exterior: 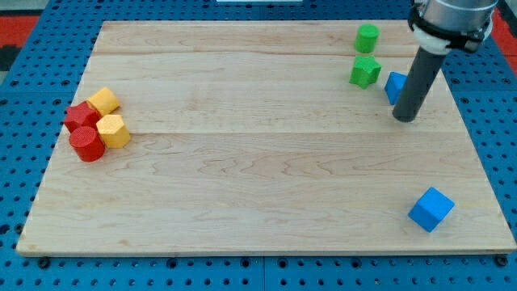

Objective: Group up the green blocks and the blue blocks

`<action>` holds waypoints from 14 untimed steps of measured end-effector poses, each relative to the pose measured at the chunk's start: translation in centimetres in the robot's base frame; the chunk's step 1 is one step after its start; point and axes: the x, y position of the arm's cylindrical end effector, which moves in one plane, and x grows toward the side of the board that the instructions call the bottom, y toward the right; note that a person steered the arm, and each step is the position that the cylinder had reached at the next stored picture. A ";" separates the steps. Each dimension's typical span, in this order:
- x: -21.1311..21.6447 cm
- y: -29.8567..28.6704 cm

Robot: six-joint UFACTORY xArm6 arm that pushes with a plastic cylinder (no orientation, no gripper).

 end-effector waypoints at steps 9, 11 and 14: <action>1.0 10.7; 20.3 11.0; 14.6 -5.9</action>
